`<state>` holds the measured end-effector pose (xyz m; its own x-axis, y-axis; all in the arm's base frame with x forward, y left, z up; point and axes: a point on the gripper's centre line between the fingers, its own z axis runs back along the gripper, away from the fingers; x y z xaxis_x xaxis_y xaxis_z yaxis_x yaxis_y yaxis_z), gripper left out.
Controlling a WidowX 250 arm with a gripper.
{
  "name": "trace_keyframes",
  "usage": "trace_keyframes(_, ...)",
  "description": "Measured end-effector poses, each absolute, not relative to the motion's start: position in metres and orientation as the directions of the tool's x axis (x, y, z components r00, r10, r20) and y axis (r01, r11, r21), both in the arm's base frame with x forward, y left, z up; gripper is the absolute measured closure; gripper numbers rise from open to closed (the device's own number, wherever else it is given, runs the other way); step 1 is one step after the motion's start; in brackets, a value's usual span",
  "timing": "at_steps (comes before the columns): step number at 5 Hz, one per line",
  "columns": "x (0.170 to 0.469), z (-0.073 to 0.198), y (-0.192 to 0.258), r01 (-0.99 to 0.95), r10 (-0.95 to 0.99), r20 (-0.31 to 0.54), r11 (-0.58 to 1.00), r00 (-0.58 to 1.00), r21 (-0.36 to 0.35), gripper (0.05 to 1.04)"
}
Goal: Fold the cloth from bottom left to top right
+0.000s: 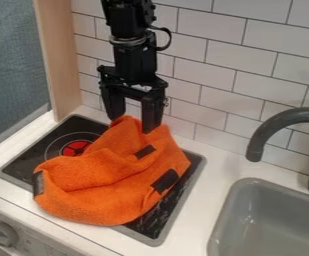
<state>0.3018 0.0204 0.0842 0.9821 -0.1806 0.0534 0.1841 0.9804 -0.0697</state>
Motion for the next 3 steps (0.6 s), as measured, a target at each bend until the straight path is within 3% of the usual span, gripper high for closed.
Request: trace_keyframes(3,0.288,0.073,0.046,0.065,-0.064,0.011,0.988,0.998,-0.141,0.084)
